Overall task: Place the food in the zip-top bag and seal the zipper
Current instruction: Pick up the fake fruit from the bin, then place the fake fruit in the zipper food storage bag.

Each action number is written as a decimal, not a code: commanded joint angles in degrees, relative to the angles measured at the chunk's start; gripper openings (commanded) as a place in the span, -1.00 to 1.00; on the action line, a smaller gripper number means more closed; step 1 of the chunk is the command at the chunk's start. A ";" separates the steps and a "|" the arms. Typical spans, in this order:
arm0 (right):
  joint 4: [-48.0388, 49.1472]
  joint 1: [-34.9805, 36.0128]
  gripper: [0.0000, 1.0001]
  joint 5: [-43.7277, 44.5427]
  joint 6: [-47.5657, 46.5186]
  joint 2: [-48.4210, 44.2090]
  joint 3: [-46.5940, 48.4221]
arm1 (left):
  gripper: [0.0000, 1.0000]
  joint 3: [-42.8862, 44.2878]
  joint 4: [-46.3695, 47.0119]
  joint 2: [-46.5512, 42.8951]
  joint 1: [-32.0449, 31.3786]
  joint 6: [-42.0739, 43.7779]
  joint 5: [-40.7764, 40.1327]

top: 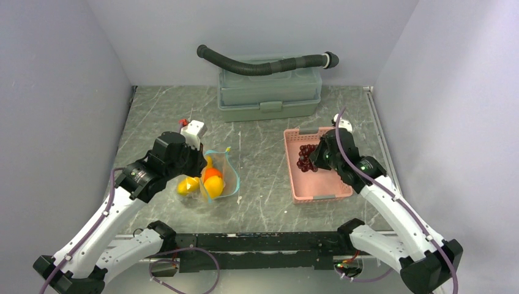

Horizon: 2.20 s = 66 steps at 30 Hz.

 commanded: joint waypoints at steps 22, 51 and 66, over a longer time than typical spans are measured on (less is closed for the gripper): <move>11.69 13.54 -1.00 -16.67 -3.79 -5.19 6.41 | -1.00 0.13 1.02 -0.52 -0.05 0.46 0.00; 16.24 38.54 -1.00 -15.66 -10.44 11.25 21.87 | -1.00 0.21 0.79 -0.18 -0.05 0.46 -0.07; 22.39 39.42 -1.00 -17.67 -10.70 19.05 21.57 | -1.00 0.13 0.93 -0.34 -0.05 0.51 -0.28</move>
